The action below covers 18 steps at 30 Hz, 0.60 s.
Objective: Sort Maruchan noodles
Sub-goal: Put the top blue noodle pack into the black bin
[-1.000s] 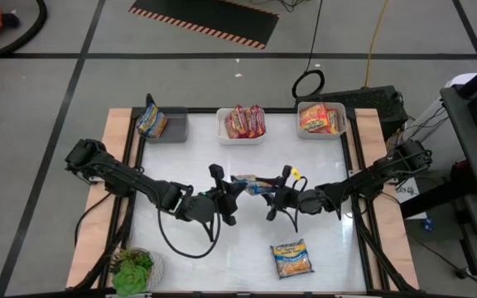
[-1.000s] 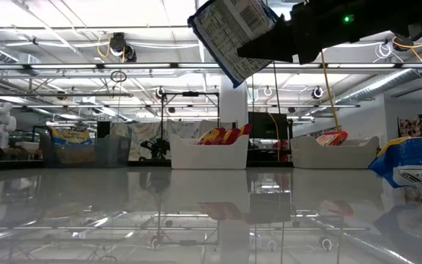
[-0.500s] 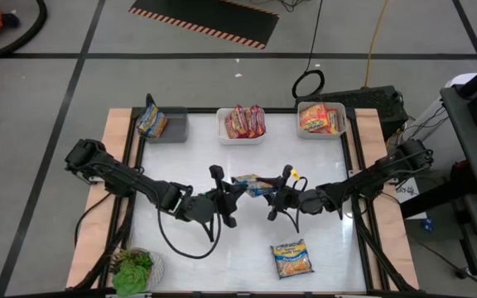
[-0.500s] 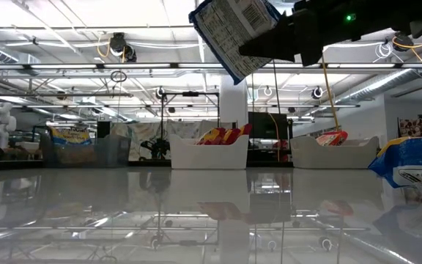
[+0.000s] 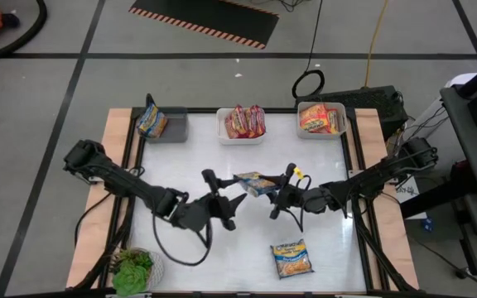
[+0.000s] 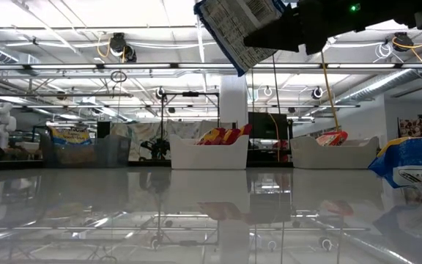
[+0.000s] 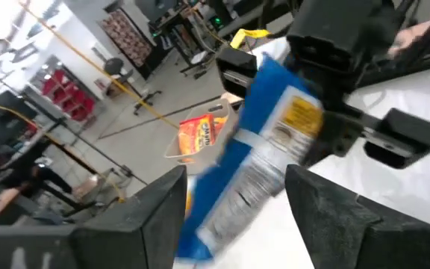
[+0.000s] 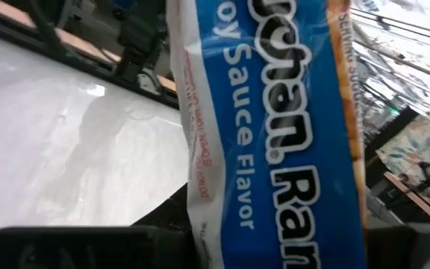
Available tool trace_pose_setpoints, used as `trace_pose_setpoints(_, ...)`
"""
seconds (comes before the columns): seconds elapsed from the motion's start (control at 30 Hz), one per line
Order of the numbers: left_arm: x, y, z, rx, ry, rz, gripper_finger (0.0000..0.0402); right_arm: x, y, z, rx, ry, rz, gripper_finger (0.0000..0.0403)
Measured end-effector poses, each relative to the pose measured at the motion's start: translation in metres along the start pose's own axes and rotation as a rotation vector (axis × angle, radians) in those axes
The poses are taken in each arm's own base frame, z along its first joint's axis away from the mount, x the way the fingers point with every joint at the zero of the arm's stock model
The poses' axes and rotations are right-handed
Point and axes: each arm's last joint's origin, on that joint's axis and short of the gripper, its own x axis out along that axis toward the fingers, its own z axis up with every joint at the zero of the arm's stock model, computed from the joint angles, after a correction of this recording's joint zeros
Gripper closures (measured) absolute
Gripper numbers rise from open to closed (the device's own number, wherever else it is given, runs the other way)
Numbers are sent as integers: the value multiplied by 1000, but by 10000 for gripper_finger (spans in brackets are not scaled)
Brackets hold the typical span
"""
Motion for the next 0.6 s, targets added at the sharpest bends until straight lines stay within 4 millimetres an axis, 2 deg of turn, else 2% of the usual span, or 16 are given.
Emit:
trace_pose_setpoints(0.13, -19, 7, 12, -89, -32, 81, 165, -5, -1, 2, -38, 17, -34, 291)
trace_pose_setpoints(0.3, -42, 24, 23, -300, -66, 133, 165, -12, 0, 7, -99, 21, -67, 287)
trace_pose_setpoints(0.43, -53, 35, 25, -502, -76, 122, 165, -19, 4, 10, -163, 20, -70, 291)
trace_pose_setpoints(0.6, -72, 42, 26, -599, -76, 57, 165, -27, 11, 14, -224, -3, -48, 289)
